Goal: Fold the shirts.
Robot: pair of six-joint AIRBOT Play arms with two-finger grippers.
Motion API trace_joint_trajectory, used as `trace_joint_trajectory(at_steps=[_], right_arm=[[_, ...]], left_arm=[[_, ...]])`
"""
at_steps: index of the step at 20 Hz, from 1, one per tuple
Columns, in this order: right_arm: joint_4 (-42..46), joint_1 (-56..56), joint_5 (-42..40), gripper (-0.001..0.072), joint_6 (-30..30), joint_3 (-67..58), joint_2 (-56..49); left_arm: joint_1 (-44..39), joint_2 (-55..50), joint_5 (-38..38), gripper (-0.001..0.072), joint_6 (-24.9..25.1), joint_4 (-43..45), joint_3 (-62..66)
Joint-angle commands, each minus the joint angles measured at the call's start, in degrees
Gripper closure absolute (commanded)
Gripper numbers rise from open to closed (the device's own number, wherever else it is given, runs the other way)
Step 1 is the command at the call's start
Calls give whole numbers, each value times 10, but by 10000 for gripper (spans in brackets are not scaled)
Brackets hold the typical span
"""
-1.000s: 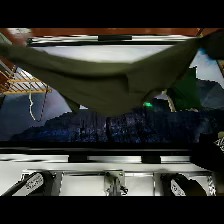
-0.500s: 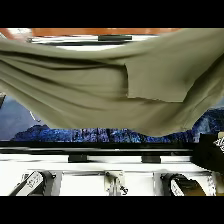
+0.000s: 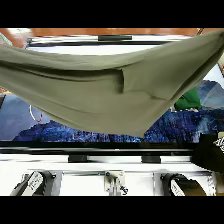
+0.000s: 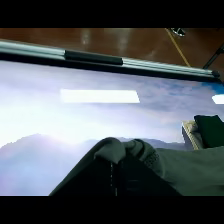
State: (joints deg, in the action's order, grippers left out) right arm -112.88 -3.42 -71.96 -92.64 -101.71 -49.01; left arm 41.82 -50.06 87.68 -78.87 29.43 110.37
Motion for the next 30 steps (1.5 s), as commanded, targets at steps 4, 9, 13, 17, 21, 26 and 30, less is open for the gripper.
trace_joint_trajectory(at_steps=[4, 9, 13, 17, 21, 26, 30], right_arm=[[-1, 0, 120, 652, -30, 0, 102], [49, 0, 147, 652, -11, 0, 170], [119, 0, 52, 652, 57, 0, 133], [129, 0, -112, 652, 58, 1, -1], [86, 0, -110, 652, 58, 1, -176], [1, 1, -24, 652, 58, 0, -387], [-29, 1, 92, 651, 58, 0, -475]], left_arm=[[0, 122, -153, 674, 9, 68, 6], [0, 178, -91, 674, -84, 259, 5], [0, 180, -25, 674, -125, 288, -59], [-1, 174, -25, 675, -115, 274, -236], [-5, 121, -53, 675, -31, 173, -410], [-138, -55, -198, 675, -21, 172, -452], [-257, -203, -416, 674, 19, 170, -432]])
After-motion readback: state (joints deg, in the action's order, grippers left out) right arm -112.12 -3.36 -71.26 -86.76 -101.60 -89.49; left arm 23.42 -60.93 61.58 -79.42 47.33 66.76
